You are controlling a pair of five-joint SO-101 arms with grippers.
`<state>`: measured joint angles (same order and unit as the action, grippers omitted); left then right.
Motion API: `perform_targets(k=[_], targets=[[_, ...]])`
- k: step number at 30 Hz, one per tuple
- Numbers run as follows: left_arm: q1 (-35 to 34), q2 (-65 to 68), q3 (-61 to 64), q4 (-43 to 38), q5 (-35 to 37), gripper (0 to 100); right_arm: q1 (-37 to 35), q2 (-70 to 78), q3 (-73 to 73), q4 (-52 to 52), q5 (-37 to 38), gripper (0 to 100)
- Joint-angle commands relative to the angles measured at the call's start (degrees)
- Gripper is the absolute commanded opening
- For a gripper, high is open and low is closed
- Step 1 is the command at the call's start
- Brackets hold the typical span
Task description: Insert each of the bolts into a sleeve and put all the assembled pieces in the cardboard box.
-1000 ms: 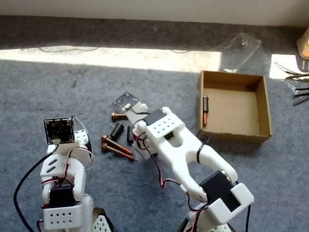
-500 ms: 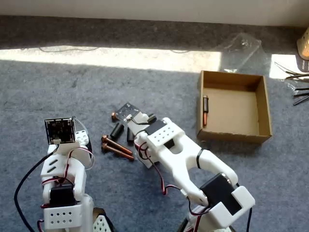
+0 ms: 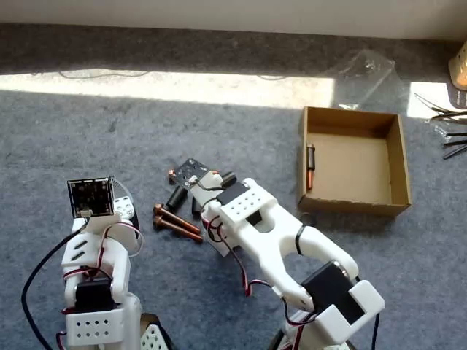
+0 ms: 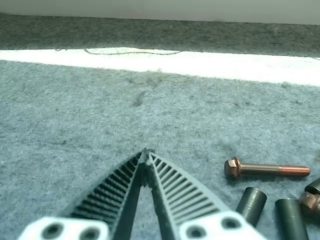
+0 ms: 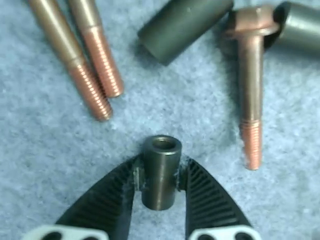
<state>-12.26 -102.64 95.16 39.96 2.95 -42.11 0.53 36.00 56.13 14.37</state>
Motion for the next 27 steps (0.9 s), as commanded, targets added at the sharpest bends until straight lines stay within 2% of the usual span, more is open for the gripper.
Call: perform_targets(k=[1, 10, 24, 27], targets=[[-0.3, 0.0, -0.4, 0.3, -0.5, 0, -0.6, -0.2, 0.4, 1.2, 0.5, 0.2], [-0.2, 0.0, -0.4, 0.3, -0.5, 0, 2.1, -4.8, -1.8, 2.2, 0.2, 0.4], [-0.3, 0.0, -0.6, 0.3, -0.5, 0, 3.4, -39.3, -4.3, 17.3, 0.4, 0.4], [-0.3, 0.0, -0.7, 0.4, -0.5, 0, 6.5, -45.6, -4.3, 20.3, 0.4, 0.4]])
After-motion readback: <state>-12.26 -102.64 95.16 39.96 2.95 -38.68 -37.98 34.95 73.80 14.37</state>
